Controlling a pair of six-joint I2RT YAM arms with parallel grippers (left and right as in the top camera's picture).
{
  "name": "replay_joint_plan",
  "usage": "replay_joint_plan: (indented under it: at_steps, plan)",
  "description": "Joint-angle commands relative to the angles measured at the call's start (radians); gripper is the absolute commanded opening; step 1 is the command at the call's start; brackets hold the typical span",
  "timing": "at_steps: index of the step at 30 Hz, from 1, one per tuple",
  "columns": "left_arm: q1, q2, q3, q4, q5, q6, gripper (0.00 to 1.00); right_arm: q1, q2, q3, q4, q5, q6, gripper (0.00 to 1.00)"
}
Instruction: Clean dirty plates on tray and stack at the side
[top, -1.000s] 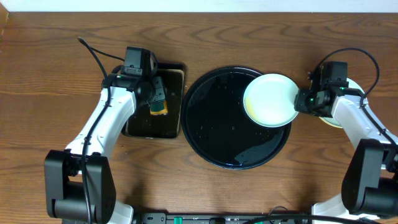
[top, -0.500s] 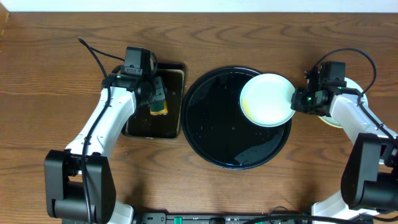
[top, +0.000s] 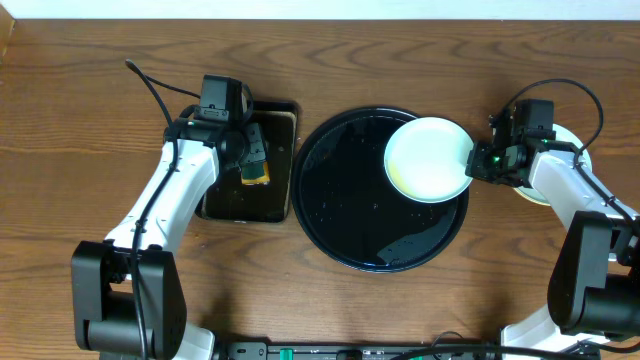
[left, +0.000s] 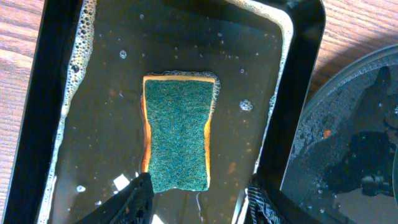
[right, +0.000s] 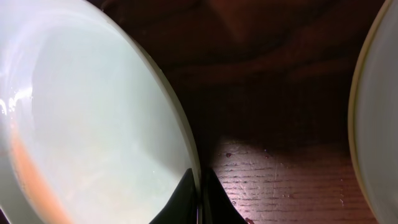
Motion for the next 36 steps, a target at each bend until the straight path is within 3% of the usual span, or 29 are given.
replay_joint_plan:
  at_steps: [1,5,9,13,25,36]
  plan:
    - [0.000,0.008,-0.006,-0.005,0.002,0.005,0.51,-0.005,0.013,0.004,0.003,0.002,0.007,0.01]
    - [0.000,0.008,-0.006,-0.005,0.002,0.002,0.51,-0.005,0.012,0.002,0.011,-0.043,0.000,0.01]
    - [0.000,0.008,-0.006,-0.005,0.002,0.002,0.51,-0.013,0.001,0.002,0.071,-0.281,-0.083,0.01]
    - [0.000,0.008,-0.006,-0.005,0.002,0.002,0.51,-0.021,-0.045,0.002,0.102,-0.301,-0.072,0.01]
    - [0.000,0.008,-0.006,-0.005,0.002,0.002,0.51,0.015,-0.307,0.002,0.099,0.040,-0.208,0.01]
    - [0.000,0.008,-0.006,-0.005,0.002,0.002,0.51,0.254,-0.427,0.002,0.100,0.500,-0.433,0.01]
